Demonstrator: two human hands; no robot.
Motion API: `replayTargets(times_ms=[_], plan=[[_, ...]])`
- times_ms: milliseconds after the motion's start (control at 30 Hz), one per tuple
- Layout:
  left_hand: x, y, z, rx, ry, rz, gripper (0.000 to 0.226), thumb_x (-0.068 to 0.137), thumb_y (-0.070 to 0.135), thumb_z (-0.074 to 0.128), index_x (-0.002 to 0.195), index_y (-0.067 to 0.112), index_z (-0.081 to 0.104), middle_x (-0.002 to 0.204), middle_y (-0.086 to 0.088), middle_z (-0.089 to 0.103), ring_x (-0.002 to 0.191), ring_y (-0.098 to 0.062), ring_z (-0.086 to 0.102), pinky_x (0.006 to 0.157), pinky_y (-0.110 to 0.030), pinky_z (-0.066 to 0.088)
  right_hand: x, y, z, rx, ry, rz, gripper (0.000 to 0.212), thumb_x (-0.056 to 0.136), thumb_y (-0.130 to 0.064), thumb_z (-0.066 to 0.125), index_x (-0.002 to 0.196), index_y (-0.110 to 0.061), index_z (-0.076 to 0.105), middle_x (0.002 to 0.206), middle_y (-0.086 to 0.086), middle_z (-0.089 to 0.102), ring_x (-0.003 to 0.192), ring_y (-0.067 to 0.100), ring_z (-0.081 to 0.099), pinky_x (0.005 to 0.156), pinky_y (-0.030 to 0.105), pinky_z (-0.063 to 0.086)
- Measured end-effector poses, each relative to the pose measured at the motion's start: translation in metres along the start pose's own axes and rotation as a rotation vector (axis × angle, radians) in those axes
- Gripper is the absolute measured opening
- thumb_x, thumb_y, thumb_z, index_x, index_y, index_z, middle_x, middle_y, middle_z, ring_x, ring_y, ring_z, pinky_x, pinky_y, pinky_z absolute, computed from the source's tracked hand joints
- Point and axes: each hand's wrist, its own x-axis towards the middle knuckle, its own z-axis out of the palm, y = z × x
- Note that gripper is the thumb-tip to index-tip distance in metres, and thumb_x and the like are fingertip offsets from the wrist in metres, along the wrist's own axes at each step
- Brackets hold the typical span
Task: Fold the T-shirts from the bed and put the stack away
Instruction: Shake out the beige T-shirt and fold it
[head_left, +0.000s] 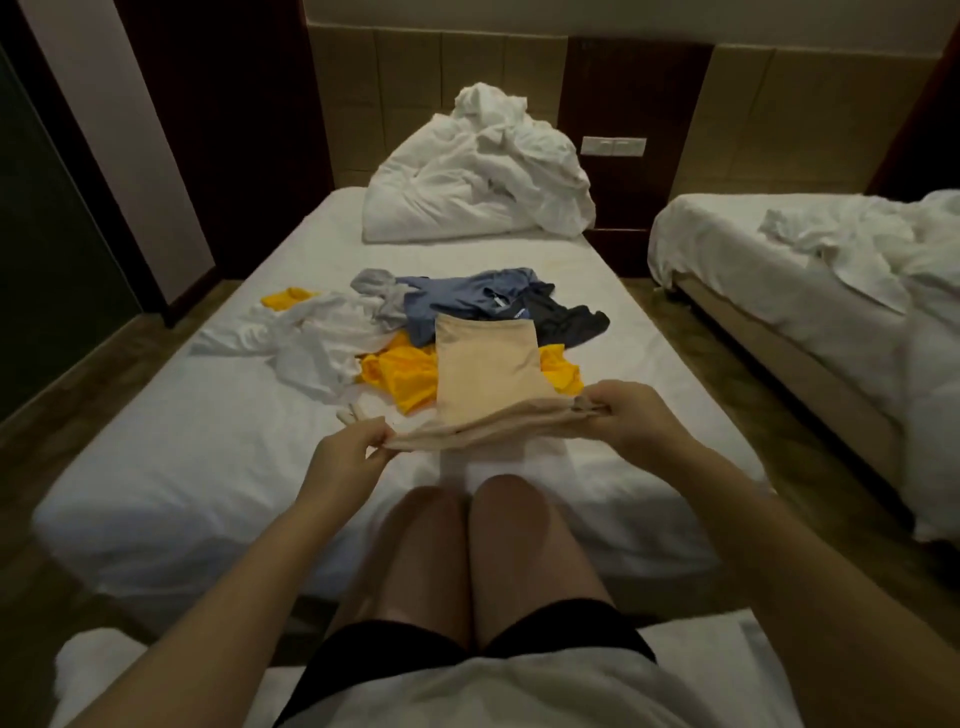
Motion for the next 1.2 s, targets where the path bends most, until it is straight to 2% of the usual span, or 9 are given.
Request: replayTargets(times_ms=[167, 333, 467, 600, 700, 800, 933, 1067, 1200], plan=[[-0.034, -0.033, 0.024, 0.023, -0.259, -0.079, 0.039, 0.073, 0.046, 0.053, 0.086, 0.012, 0.066, 0.096, -0.005, 0.068, 0.092, -0.023, 0.060, 0.070, -0.029, 0.040, -0.048, 0.024, 0.039, -0.205, -0.154, -0.011, 0.023, 0.085, -0.019, 0.065, 0.065, -0.010, 0.061, 0.058, -0.005, 0.045, 0.064, 0.014, 0.044, 0.054, 0.024, 0.028], [-0.044, -0.054, 0.045, 0.097, -0.362, -0.056, 0.017, 0.094, 0.015, 0.048, 0.105, 0.008, 0.060, 0.135, -0.008, 0.049, 0.121, -0.023, 0.047, 0.090, -0.030, 0.036, -0.070, 0.047, 0.069, -0.270, -0.153, -0.061, 0.032, 0.078, -0.032, 0.052, 0.067, -0.005, 0.065, 0.066, 0.008, 0.058, 0.062, 0.021, 0.049, 0.054, 0.031, 0.025], [-0.050, -0.049, 0.040, -0.054, -0.335, -0.100, 0.016, 0.084, 0.036, 0.042, 0.088, 0.031, 0.057, 0.124, 0.002, 0.060, 0.108, -0.018, 0.055, 0.086, -0.032, 0.041, -0.082, 0.053, 0.073, -0.305, -0.086, -0.142, 0.032, 0.073, -0.035, 0.050, 0.056, -0.013, 0.065, 0.058, 0.000, 0.058, 0.052, 0.016, 0.044, 0.052, 0.023, 0.027], [-0.054, -0.059, 0.044, -0.050, -0.356, -0.128, 0.018, 0.078, 0.050, 0.046, 0.090, 0.039, 0.053, 0.115, -0.001, 0.064, 0.103, -0.018, 0.059, 0.087, -0.033, 0.044, -0.084, 0.050, 0.069, -0.207, -0.278, 0.007, 0.030, 0.078, -0.052, 0.061, 0.083, -0.025, 0.072, 0.087, -0.014, 0.054, 0.083, 0.008, 0.049, 0.070, 0.027, 0.041], [-0.049, -0.063, 0.049, -0.055, -0.372, -0.162, 0.027, 0.092, 0.024, 0.054, 0.118, 0.031, 0.052, 0.126, -0.002, 0.058, 0.113, -0.020, 0.054, 0.096, -0.034, 0.043, -0.074, 0.031, 0.068, -0.002, -0.318, 0.112, 0.034, 0.083, -0.045, 0.064, 0.111, -0.027, 0.067, 0.106, -0.018, 0.052, 0.100, 0.000, 0.049, 0.081, 0.008, 0.036], [-0.041, -0.063, 0.057, 0.013, -0.379, -0.130, 0.037, 0.094, 0.011, 0.050, 0.131, 0.015, 0.051, 0.139, -0.007, 0.048, 0.126, -0.022, 0.047, 0.102, -0.024, 0.032, -0.052, 0.005, 0.084, 0.037, -0.345, 0.066, 0.046, 0.086, -0.043, 0.060, 0.125, -0.017, 0.060, 0.125, -0.007, 0.055, 0.115, 0.006, 0.051, 0.091, 0.013, 0.036], [-0.028, -0.058, 0.055, 0.147, -0.367, -0.035, 0.030, 0.096, 0.010, 0.046, 0.122, 0.009, 0.061, 0.149, -0.010, 0.035, 0.135, -0.022, 0.036, 0.105, -0.019, 0.023, -0.028, -0.013, 0.121, -0.206, -0.602, 0.011, 0.070, 0.086, -0.057, 0.053, 0.139, -0.013, 0.044, 0.148, 0.001, 0.036, 0.134, 0.018, 0.035, 0.110, 0.030, 0.028], [0.001, -0.021, 0.043, 0.165, -0.324, 0.168, 0.029, 0.091, 0.011, 0.047, 0.113, 0.006, 0.066, 0.147, -0.013, 0.037, 0.133, -0.026, 0.039, 0.102, -0.021, 0.026, -0.037, -0.004, 0.140, -0.426, -0.692, -0.100, 0.078, 0.087, -0.067, 0.039, 0.148, -0.021, 0.023, 0.157, -0.003, 0.015, 0.145, 0.016, 0.008, 0.116, 0.037, 0.008], [0.013, 0.044, 0.067, 0.218, -0.801, 0.390, 0.045, 0.083, 0.000, 0.048, 0.126, 0.009, 0.057, 0.148, -0.009, 0.035, 0.136, -0.020, 0.034, 0.101, -0.010, 0.024, -0.047, 0.000, 0.138, -0.308, -0.599, -0.064, 0.074, 0.086, -0.062, 0.046, 0.148, -0.028, 0.023, 0.157, -0.004, 0.015, 0.143, 0.016, 0.013, 0.114, 0.029, 0.011]])
